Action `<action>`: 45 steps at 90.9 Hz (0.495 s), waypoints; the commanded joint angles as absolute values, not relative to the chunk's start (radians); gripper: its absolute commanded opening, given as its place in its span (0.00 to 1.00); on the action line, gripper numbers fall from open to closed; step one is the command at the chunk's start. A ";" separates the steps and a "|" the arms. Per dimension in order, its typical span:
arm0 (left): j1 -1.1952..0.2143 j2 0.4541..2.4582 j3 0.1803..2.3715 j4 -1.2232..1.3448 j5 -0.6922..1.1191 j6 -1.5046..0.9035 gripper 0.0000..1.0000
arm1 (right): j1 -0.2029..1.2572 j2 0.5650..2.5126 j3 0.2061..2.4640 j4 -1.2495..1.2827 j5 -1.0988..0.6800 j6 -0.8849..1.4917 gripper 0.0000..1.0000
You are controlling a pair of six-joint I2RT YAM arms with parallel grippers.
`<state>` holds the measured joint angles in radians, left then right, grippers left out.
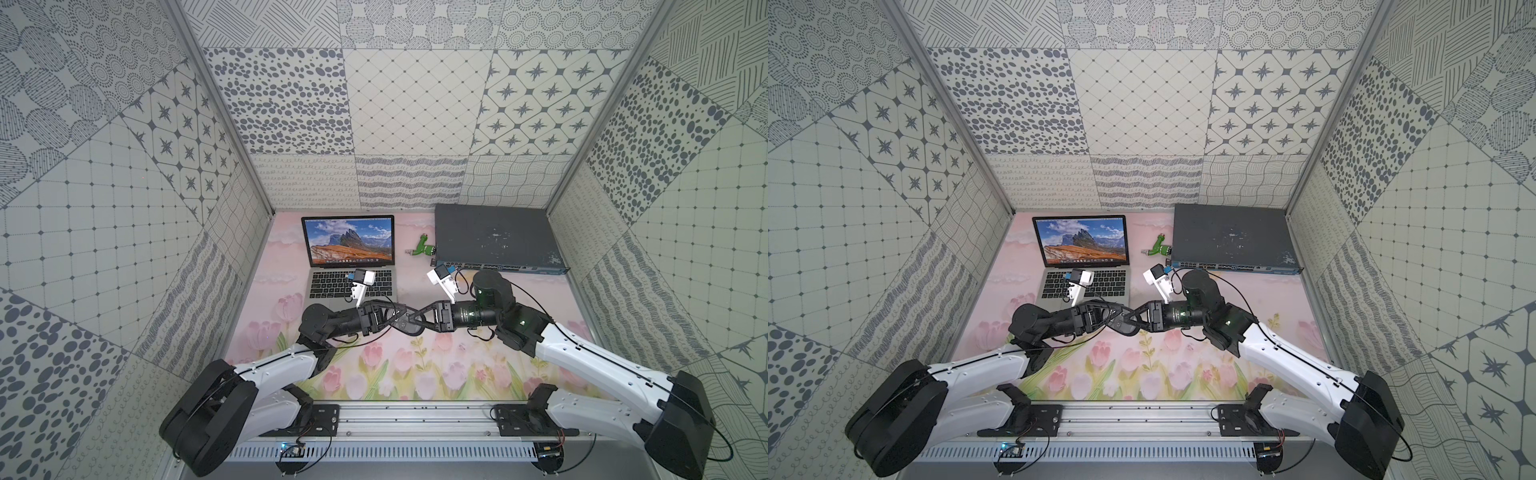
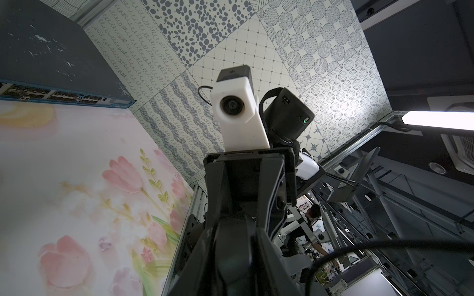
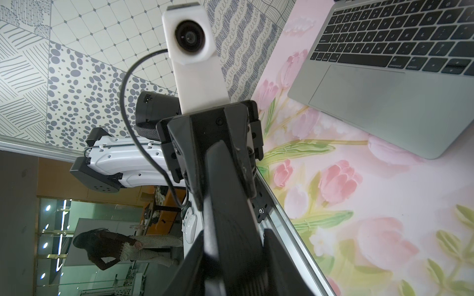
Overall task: Remove the wireless mouse receiver from the laptop
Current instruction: Place the mouse at the center of the board.
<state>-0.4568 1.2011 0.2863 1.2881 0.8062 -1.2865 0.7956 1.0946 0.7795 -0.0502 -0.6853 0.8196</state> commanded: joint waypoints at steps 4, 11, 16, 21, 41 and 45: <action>-0.463 1.200 0.282 1.332 0.813 -1.260 0.77 | 0.797 1.108 0.822 -0.040 -0.660 0.785 0.24; -0.444 1.186 0.274 1.303 0.794 -1.257 0.98 | 0.791 1.098 0.823 -0.082 -0.636 0.754 0.24; -0.410 1.156 0.262 1.224 0.770 -1.252 0.99 | 0.787 1.091 0.834 -0.158 -0.592 0.711 0.24; -0.360 1.107 0.241 1.112 0.737 -1.239 0.99 | 0.786 1.086 0.858 -0.259 -0.521 0.643 0.24; -0.241 0.723 0.344 -0.030 0.394 -0.904 0.99 | 0.786 1.183 1.011 -0.633 0.030 0.399 0.25; -0.238 0.662 0.366 -0.162 0.315 -0.858 0.99 | 0.786 1.224 1.043 -0.675 0.139 0.375 0.25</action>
